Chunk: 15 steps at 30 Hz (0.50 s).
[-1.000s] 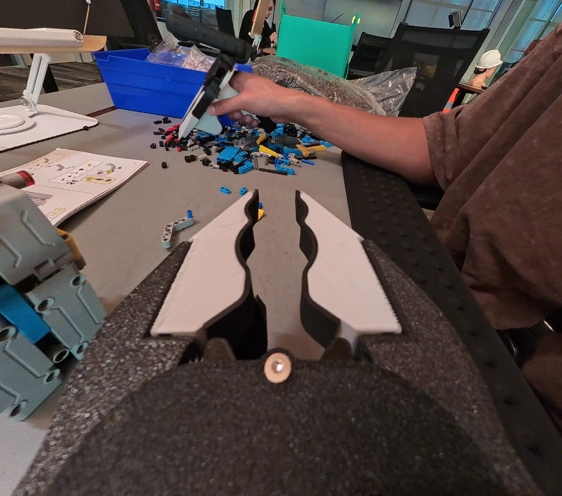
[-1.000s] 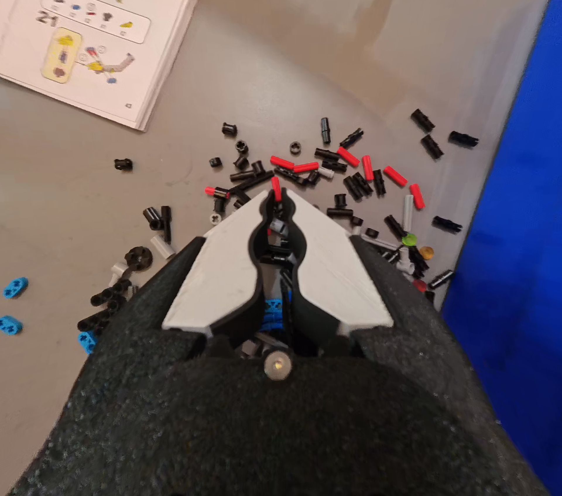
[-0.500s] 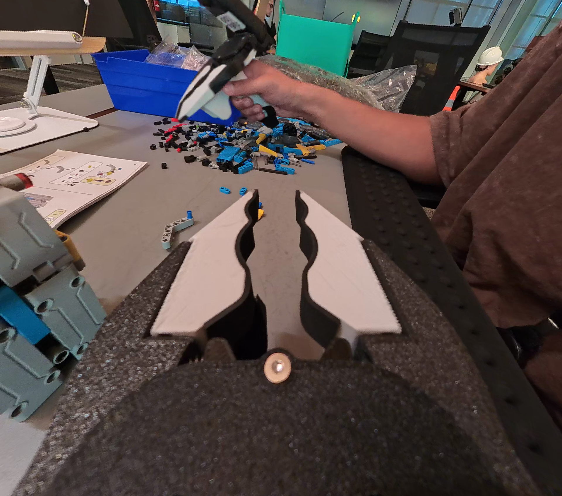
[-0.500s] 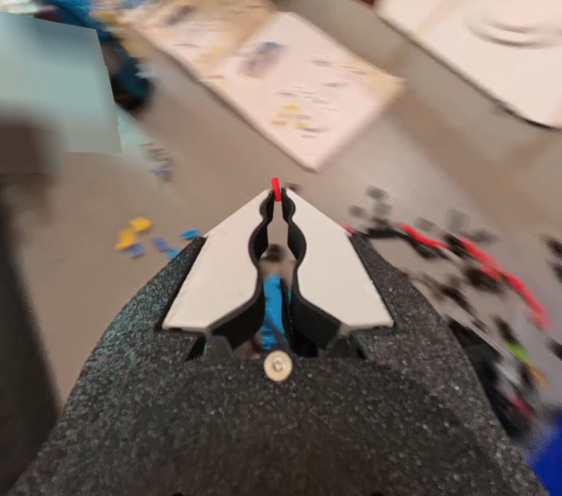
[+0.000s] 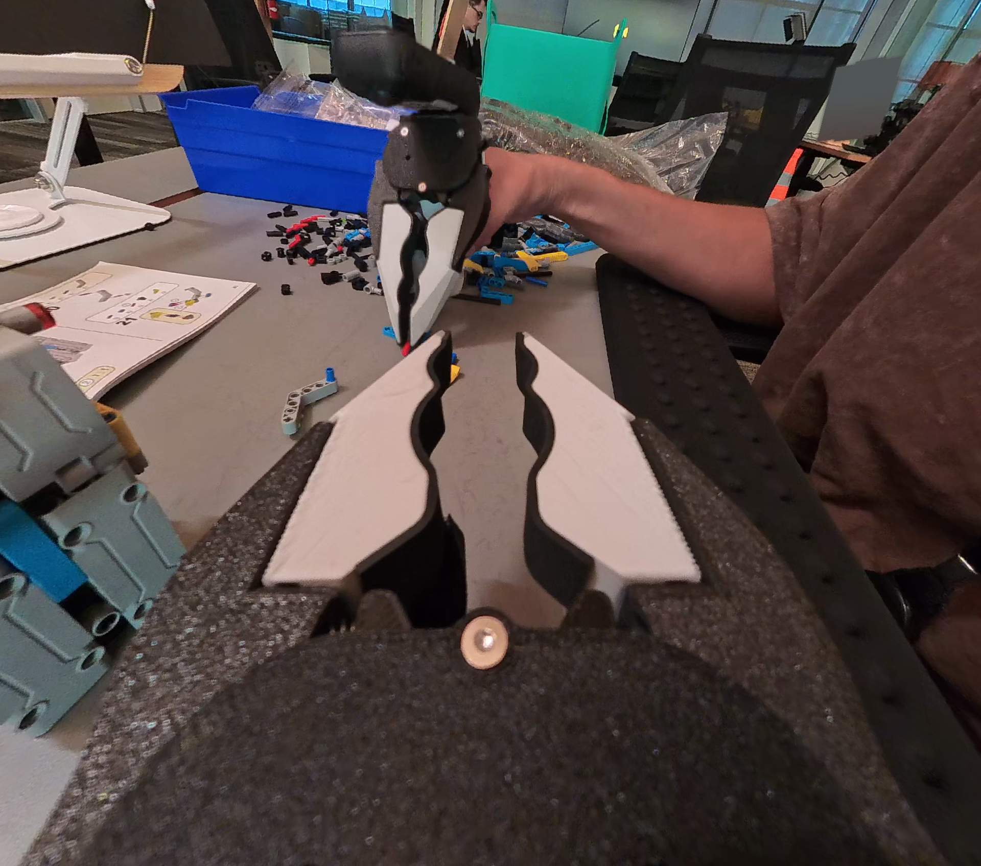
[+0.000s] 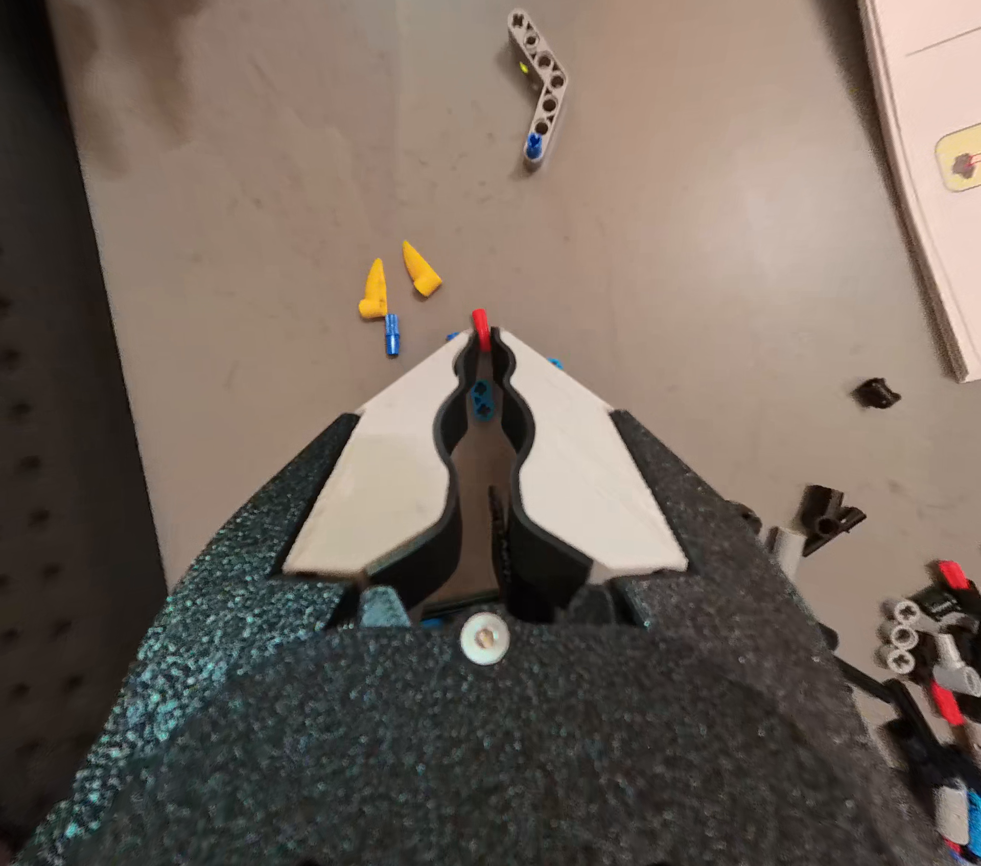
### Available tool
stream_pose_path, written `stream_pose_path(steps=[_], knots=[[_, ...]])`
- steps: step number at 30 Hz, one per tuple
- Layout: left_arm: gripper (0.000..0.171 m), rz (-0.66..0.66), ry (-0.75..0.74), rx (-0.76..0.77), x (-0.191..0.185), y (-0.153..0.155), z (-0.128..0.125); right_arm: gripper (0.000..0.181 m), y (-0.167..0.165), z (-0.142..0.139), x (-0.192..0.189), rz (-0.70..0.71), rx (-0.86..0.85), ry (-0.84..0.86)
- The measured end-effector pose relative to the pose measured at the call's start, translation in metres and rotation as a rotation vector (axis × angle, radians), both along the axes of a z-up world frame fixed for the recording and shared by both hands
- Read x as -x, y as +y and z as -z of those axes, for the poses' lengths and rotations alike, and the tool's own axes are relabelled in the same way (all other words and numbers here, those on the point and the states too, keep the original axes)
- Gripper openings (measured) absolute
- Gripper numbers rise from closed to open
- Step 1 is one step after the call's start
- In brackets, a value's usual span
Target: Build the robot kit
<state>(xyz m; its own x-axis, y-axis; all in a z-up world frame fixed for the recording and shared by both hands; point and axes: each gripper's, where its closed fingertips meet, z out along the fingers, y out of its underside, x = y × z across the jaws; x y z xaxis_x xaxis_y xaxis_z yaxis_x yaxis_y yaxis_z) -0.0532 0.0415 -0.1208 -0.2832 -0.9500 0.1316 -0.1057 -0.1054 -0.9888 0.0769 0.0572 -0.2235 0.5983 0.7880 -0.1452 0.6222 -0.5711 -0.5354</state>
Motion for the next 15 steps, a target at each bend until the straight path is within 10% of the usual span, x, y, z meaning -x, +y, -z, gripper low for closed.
stream_pose_path(steps=[6, 11, 15], knots=[[0.024, 0.000, -0.001, 0.000, 0.000, 0.000, 0.000, 0.009, 0.008, -0.025, -0.032, 0.111, -0.068, 0.085], [0.024, 0.002, 0.003, 0.006, 0.000, 0.000, 0.000, 0.015, 0.049, -0.025, -0.154, 0.674, -0.195, -0.027], [0.024, 0.001, 0.002, 0.012, 0.000, 0.001, 0.000, 0.019, 0.054, -0.012, -0.169, 0.741, -0.198, -0.071]])
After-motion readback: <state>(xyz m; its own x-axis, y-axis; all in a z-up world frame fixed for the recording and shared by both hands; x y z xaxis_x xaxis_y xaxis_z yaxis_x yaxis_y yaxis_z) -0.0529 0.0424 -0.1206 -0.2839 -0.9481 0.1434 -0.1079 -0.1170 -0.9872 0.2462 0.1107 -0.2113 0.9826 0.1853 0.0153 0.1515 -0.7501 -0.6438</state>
